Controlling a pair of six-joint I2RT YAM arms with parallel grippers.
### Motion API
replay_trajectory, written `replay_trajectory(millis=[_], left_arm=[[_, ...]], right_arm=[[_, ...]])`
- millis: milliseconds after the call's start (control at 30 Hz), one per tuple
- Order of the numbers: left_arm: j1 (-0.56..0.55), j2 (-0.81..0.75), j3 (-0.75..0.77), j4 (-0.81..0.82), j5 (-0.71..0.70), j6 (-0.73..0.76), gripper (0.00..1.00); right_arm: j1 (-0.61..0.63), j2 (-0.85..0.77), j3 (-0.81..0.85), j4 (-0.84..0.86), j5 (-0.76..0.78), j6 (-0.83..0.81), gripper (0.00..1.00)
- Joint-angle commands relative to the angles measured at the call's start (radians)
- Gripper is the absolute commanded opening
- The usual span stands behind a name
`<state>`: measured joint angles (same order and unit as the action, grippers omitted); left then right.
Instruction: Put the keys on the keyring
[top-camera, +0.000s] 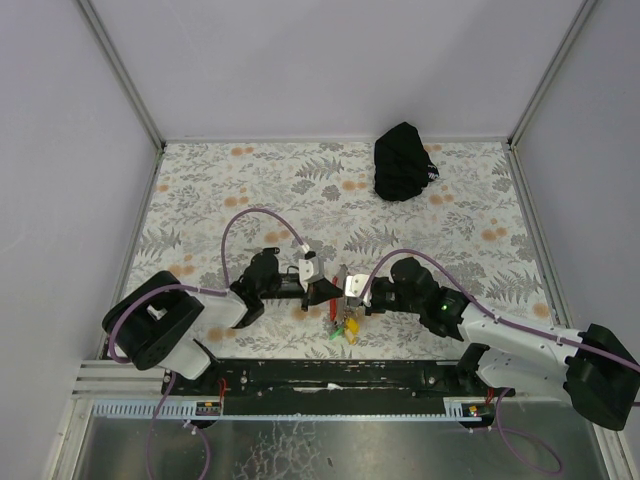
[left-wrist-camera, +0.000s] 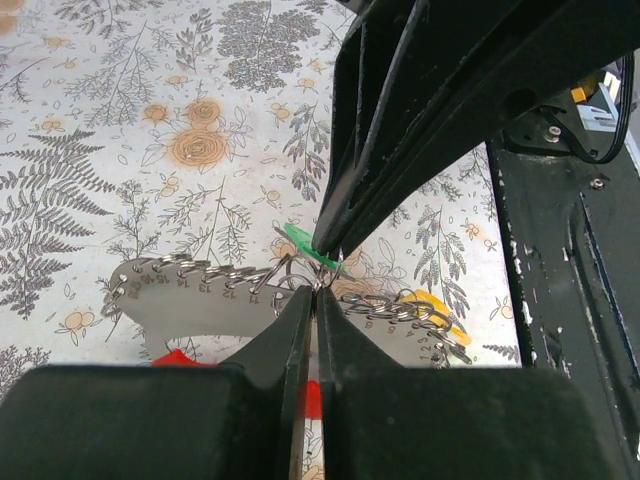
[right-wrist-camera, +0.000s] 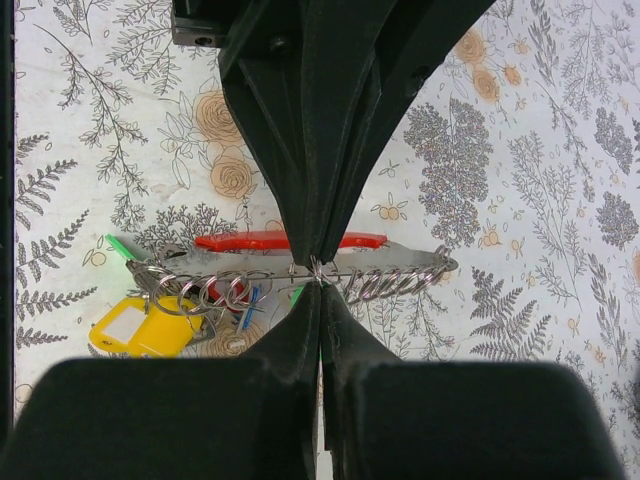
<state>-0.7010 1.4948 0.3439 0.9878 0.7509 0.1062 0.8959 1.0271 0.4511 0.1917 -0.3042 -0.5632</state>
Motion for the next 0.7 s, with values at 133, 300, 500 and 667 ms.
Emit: replay_trajectory(millis=[133,300,500,667], left_arm=[[0.001,0.032,-0.083,0.193,-0.097,-0.122,0.03],[0.004,0.057,-0.077,0.223,-0.100,-0.167,0.00],[0.026,0.048,-0.102,0.299,-0.221,-0.298,0.00],[0.031,0.016,-0.127,0.351,-0.365,-0.445,0.00]], right_arm=[[0.003,-0.042,0.011,0.110,0.024,0.032,0.00],[0.004,-0.038,0.009,0.116,0.031,0.038,0.00],[0.004,-0.028,0.004,0.121,-0.004,0.035,0.00],[0.005,-0.003,0.007,0.120,-0.033,0.031,0.00]])
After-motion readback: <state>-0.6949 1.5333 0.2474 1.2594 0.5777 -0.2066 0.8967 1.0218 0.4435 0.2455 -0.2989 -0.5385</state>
